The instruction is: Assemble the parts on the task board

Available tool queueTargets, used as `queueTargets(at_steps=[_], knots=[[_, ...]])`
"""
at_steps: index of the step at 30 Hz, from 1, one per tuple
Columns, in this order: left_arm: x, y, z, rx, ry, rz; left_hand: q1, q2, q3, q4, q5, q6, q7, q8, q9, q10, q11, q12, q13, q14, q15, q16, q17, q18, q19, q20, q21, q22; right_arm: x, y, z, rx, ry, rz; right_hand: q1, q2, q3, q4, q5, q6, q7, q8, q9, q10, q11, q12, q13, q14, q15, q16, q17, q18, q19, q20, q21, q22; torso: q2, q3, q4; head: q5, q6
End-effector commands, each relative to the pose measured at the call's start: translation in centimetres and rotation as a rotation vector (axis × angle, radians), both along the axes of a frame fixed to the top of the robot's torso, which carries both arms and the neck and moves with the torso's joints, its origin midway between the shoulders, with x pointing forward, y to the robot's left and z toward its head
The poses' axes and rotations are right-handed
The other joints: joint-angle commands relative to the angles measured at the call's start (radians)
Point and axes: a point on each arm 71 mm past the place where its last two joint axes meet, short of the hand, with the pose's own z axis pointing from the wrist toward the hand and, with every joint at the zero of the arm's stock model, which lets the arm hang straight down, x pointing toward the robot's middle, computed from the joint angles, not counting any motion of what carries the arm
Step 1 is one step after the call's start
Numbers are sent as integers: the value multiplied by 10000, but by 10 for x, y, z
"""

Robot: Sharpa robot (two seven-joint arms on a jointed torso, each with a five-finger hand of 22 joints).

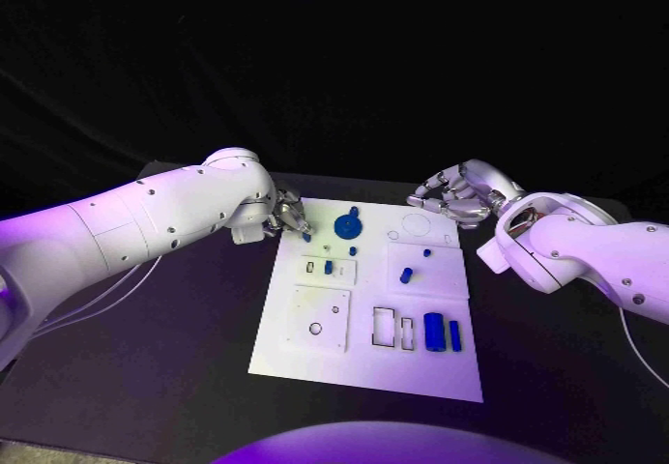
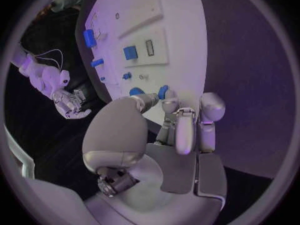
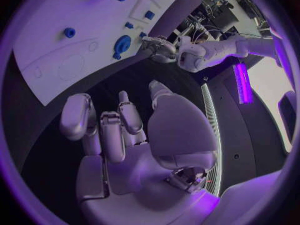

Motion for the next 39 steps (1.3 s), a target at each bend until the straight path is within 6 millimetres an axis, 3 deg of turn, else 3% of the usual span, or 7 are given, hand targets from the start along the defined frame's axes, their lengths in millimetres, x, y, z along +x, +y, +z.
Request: queueTargets(at_steps=[1,13,18,24,29,39], knots=[[-2,-3,-1,-505,340,60,259,181,618,-271,18,-135,2,326,417,-2,-28,-44,-28,402,-68,-58,740,-81,-29,-11,-7,27,0,2,0,-41,23,171,0,22,-60,-9,-27,-66,-30,36,10,-60,-10,25,-3,762,-19,-44,1404,111,16,-40,-56,-8,-1,2,0,21,-11],[-8,4,1,-1284,519,366,90,8,1517,-697,29,-227,3,577,689,79,-27,10,34,412,-73,-45,765,-82,-37,-1,29,52,0,1,0,-47,28,155,0,22,-60,-9,-27,-66,-30,36,10,-60,-10,25,-3,762,-19,-44,1404,111,16,-40,-56,-8,-10,14,-5,50,2],[-19,11,5,-1890,493,416,4,-70,1824,-851,46,-205,-2,629,749,144,-35,54,93,431,-82,-27,803,-92,-1,-4,72,117,-1,-1,0,-44,22,125,0,22,-60,-9,-27,-66,-30,36,10,-60,-10,25,-3,762,-19,-44,1404,111,16,-40,-56,-8,-23,9,22,35,3],[-34,17,13,-2168,-67,-23,-74,-183,2064,-989,56,-166,-15,670,793,231,-51,106,166,478,-97,22,910,-115,87,-18,152,256,-3,0,0,-24,32,158,24,33,-76,-16,-27,-64,-31,43,12,-60,-11,27,-4,761,-20,-45,1403,113,13,-40,-67,-12,-57,31,48,73,0],[-49,15,16,-2323,-536,-546,-125,-257,2203,-1050,55,-122,-31,692,815,312,-68,147,228,522,-114,68,1009,-132,150,-27,206,347,-3,-3,0,-46,38,115,26,39,-82,-15,-27,-65,-31,45,12,-50,-11,38,9,768,-20,-34,1431,105,30,-40,-36,13,-83,15,67,77,-38],[-66,10,12,-2154,-1046,-938,-215,-479,2616,-1223,95,33,-89,723,850,566,-131,244,403,631,-176,175,1246,-167,302,-73,331,550,-2,-5,0,-82,15,58,30,48,-86,-14,-26,-66,-31,46,12,-57,-11,32,0,761,-20,-47,1400,110,21,-40,-56,-1,-74,31,56,138,-32]])
